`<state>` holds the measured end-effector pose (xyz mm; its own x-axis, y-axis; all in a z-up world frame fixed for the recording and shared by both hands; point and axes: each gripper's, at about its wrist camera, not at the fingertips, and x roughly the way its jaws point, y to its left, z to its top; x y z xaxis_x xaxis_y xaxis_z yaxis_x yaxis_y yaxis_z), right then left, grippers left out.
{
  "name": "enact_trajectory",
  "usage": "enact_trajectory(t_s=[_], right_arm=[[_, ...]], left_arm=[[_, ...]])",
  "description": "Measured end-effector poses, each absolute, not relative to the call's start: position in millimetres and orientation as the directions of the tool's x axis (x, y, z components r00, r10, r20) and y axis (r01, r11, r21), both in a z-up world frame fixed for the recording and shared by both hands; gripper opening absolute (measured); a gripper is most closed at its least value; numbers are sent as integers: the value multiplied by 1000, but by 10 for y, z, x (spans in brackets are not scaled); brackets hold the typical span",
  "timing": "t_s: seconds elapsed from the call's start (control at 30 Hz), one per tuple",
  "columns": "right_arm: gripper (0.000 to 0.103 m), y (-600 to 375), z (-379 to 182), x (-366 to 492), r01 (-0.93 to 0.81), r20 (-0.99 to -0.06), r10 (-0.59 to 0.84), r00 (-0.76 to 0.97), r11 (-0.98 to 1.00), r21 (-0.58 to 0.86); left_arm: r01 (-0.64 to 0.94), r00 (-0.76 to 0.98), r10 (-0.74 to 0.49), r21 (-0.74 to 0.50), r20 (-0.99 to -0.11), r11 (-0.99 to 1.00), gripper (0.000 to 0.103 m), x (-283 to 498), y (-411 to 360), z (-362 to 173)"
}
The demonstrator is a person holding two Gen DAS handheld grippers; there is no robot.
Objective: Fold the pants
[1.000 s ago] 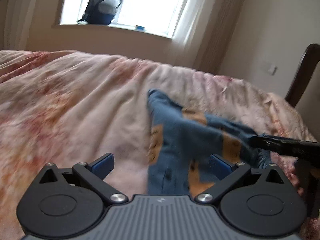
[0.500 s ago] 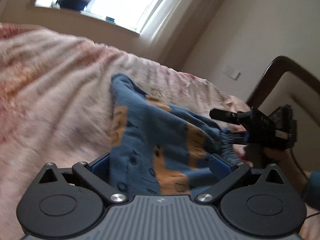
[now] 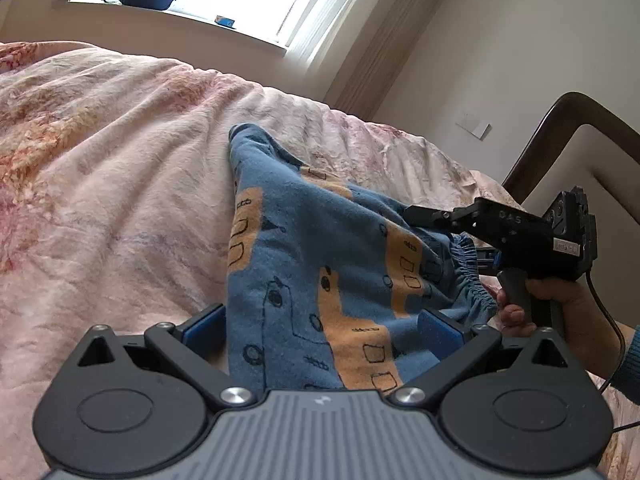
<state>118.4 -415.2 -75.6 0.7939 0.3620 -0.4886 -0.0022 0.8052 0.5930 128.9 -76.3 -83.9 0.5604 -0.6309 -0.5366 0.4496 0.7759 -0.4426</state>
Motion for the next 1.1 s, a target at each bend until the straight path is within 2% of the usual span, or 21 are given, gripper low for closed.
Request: enact_trajectory(t_s=[0.03,0.1,0.17,0.23,0.37,0.53,0.77,1.0,1.1], right_arm=[[70,-4143,-768,1175,9,-490,350,798,807,590],[53,-4168,-794,1152,45,-496,324,805,802,596],[46,-4188,-818,1118,72,-501,304,810,797,599],[46,-4164,-835,1112,83,-503,284,816,804,589],[44,-3989,-812,1118,84,-527,229,818,860,503],[43,-3877,-828,1130,91,-532,194,824,882,462],[43,-3862,-846,1115,91,-525,180,832,889,449],[43,-3805,-825,1101,92,-530,153,834,909,407],[42,-3773,-818,1103,95,-534,138,834,917,386]], left_arm=[[448,559,-631,-445,-538,776,103,1287,-758,-838],[443,557,-631,-450,-540,776,103,1289,-751,-832],[437,556,-630,-455,-541,776,102,1288,-743,-829],[429,557,-627,-457,-545,779,102,1297,-740,-828],[385,570,-601,-464,-560,798,90,1273,-698,-803],[330,581,-586,-495,-565,804,79,1283,-613,-792],[333,588,-558,-453,-586,827,73,1267,-657,-776],[319,586,-563,-473,-582,821,72,1274,-626,-781],[308,591,-554,-471,-586,827,65,1268,-608,-784]])
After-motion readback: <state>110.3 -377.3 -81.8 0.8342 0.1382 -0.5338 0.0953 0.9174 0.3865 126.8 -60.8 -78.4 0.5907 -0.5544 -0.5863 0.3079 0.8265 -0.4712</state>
